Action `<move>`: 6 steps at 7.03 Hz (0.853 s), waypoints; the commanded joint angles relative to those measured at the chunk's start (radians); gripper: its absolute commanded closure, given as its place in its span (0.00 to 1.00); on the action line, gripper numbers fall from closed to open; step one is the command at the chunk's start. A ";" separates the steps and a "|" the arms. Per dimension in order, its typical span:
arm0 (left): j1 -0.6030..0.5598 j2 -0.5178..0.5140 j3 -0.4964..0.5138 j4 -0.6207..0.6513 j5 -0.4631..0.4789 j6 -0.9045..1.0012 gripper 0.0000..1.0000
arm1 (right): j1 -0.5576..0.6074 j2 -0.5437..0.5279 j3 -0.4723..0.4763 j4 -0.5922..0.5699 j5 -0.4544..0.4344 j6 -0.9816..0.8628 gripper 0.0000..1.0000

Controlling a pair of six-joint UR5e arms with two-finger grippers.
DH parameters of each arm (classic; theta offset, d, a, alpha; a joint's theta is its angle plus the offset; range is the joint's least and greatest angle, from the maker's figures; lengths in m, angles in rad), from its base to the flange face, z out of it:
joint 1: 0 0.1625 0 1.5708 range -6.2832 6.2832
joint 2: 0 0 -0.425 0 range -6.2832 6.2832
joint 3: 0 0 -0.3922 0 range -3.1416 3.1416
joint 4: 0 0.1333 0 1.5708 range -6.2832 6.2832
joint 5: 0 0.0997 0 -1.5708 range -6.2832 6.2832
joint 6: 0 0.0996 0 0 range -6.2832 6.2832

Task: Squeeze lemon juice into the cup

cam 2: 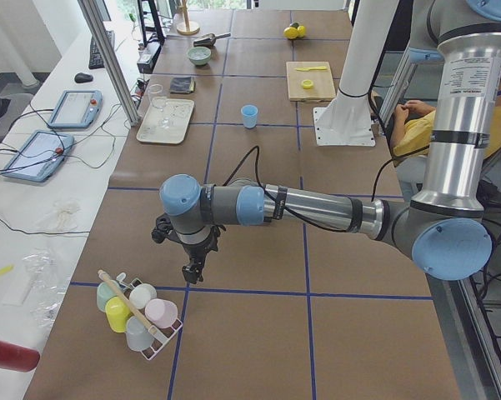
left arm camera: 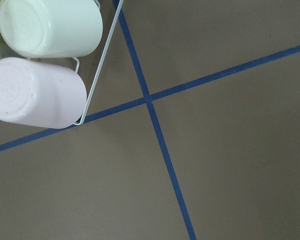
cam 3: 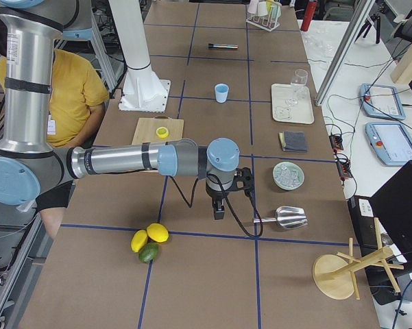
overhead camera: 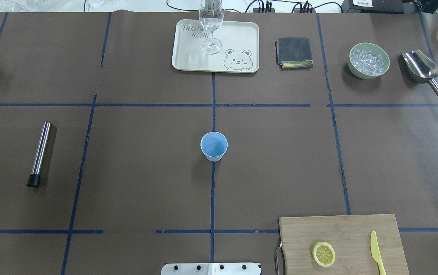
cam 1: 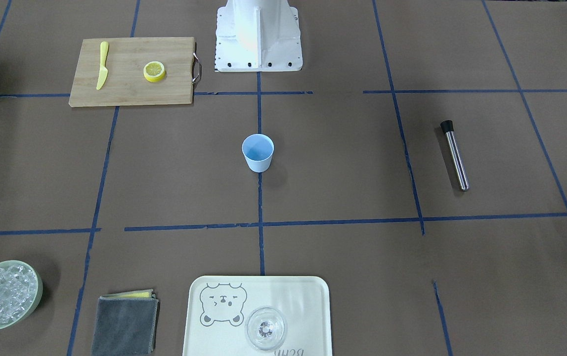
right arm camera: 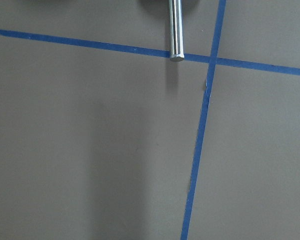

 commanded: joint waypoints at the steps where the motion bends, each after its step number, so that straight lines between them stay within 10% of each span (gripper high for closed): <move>1: -0.004 0.024 -0.056 -0.021 0.009 0.038 0.00 | 0.002 -0.001 0.004 0.001 0.001 -0.001 0.00; 6: 0.000 0.030 -0.057 -0.010 0.005 0.045 0.00 | 0.000 -0.001 0.002 0.011 -0.002 0.010 0.00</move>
